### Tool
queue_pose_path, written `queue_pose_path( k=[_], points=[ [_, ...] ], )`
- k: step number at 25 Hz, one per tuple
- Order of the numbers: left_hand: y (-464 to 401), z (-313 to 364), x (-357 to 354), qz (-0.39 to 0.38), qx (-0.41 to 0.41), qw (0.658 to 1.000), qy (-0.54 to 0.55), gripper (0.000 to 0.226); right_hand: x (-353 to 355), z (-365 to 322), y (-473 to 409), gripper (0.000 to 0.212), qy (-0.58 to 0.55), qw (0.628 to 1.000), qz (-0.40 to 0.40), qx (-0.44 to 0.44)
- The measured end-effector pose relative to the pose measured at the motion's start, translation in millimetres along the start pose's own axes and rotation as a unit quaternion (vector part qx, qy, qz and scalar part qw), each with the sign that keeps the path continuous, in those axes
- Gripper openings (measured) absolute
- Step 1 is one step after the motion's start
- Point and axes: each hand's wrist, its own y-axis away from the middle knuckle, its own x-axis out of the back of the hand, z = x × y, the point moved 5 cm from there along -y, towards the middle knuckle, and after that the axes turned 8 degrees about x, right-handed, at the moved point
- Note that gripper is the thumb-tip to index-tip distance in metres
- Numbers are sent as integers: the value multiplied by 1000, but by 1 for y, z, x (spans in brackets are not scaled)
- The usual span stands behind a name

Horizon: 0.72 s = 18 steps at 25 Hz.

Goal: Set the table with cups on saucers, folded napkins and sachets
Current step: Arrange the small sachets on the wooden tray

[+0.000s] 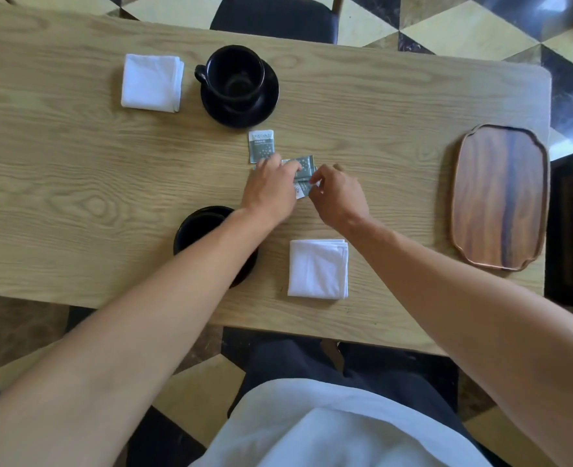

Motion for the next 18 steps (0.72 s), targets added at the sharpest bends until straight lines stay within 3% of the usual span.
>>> queue_pose_path(
  k=[4, 8, 14, 18],
  points=[
    [-21, -3, -4, -36, -9, 999, -15, 18, 2, -14, -37, 40, 58, 994, 21, 85],
    [-18, -2, -18, -67, 8, 996, -51, 20, -12, -18, -48, 43, 140, 980, -46, 132],
    [-17, 1, -27, -55, 45, 995, -70, 19, -13, -1, -39, 56, 78, 994, -64, 38],
    [-9, 4, -31, -26, 80, 996, -5, 24, -10, 12, -29, 41, 60, 997, -51, -18]
  ],
)
